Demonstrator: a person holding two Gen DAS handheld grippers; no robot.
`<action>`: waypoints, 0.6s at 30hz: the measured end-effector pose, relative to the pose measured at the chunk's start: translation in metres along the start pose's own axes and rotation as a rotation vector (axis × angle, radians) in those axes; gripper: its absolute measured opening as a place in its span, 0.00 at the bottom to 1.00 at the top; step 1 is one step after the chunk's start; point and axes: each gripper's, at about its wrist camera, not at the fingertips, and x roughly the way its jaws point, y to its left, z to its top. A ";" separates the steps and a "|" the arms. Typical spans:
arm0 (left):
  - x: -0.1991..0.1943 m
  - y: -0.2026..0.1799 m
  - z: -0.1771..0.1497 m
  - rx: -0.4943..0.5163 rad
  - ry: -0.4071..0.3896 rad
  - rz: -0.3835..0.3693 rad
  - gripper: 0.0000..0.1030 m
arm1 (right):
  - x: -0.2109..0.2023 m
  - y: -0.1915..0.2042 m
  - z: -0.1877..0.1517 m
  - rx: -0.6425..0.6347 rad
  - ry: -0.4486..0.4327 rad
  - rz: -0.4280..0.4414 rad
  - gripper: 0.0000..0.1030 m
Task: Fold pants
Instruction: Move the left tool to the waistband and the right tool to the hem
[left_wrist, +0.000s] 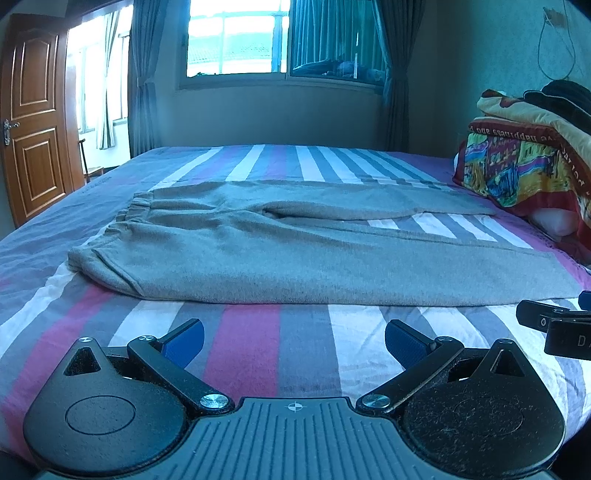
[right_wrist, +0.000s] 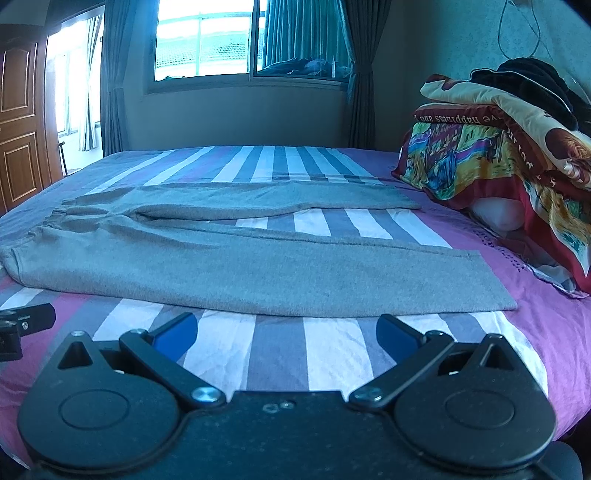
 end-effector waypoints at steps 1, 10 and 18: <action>0.001 0.000 -0.001 0.000 0.002 0.000 1.00 | -0.001 0.000 -0.001 0.000 0.000 0.000 1.00; 0.030 0.024 0.012 -0.031 0.066 0.044 1.00 | 0.009 -0.003 0.002 -0.001 0.013 0.087 1.00; 0.106 0.127 0.086 -0.105 0.024 0.108 1.00 | 0.067 -0.010 0.068 -0.032 -0.034 0.248 1.00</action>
